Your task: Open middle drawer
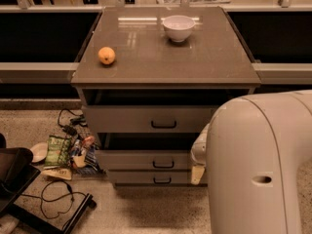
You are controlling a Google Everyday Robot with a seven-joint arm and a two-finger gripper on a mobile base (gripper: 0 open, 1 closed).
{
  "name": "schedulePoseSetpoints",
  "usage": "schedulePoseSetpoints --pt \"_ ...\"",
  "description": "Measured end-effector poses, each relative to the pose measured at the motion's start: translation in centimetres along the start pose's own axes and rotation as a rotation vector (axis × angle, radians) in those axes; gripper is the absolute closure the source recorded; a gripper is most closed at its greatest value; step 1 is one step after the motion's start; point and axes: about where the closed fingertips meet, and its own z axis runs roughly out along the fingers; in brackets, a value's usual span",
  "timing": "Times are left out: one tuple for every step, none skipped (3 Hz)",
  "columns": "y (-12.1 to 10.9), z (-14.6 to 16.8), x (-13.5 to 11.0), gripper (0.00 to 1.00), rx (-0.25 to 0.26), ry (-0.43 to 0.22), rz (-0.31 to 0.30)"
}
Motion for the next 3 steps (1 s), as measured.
schedulePoseSetpoints --pt "0.2 0.4 0.1 0.00 -0.022 0.017 0.011" --pt "2.1 -0.1 0.5 0.27 -0.093 0.141 0.049" --pt "4.9 -2.6 1.0 0.50 -0.133 0.230 0.091"
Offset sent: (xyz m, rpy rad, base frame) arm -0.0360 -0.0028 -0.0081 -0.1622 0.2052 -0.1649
